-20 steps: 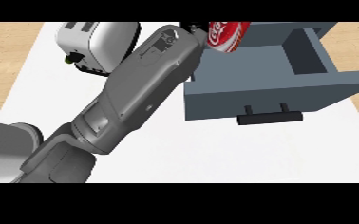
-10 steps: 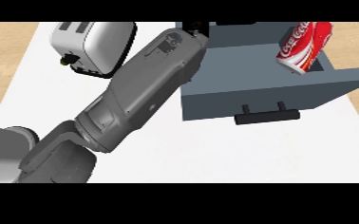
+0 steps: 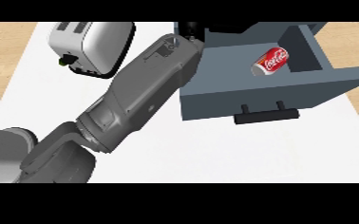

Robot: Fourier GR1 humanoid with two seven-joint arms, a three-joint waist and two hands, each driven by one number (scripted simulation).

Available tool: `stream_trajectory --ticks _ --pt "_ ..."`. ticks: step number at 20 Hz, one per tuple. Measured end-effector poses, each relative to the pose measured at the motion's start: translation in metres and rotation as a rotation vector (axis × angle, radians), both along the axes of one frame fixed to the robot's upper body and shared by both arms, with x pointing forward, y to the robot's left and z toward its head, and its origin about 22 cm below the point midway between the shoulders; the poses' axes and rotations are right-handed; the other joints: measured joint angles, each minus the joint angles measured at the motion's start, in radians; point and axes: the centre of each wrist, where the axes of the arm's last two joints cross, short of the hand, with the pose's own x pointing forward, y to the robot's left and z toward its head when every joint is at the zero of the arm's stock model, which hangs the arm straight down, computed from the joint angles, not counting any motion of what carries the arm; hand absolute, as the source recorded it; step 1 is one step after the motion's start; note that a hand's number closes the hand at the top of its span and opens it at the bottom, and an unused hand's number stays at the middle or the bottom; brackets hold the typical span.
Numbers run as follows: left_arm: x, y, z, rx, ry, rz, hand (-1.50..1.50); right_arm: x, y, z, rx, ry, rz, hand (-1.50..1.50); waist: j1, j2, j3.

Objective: Pick up the can, place it into the drawer and close the drawer

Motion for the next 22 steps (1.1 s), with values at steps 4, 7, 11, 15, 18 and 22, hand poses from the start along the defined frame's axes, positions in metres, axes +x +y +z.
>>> stream_trajectory --ticks 4,7,11,15,18,22 --pt "-0.001 -0.002 0.002 -0.01 -0.005 0.006 -1.5 0.0 0.0 0.003 -0.002 0.0 0.004 -1.5 0.0 -0.001 0.0" --pt "-0.002 -0.002 0.0 -0.023 -0.015 0.01 -1.5 -0.002 -0.002 0.005 -0.026 -0.022 0.008 -1.5 -0.001 -0.002 0.0" --pt "-0.002 -0.004 0.002 -0.042 -0.035 0.003 -1.5 0.002 -0.006 0.019 -0.17 -0.097 0.015 -1.5 0.004 -0.001 0.0" --pt "-0.003 -0.005 0.005 -0.065 -0.066 -0.009 -1.5 0.009 -0.001 0.029 -0.271 -0.156 0.05 -1.5 0.016 -0.001 -0.001" --pt "-0.003 -0.004 0.005 -0.073 -0.089 -0.016 -1.5 0.017 0.008 0.033 -0.344 -0.192 0.065 -1.5 0.027 0.0 -0.001" --pt "-0.004 -0.009 0.013 -0.08 -0.113 -0.016 -1.5 0.027 0.025 0.043 -0.481 -0.216 0.056 -1.5 0.047 -0.001 -0.001"
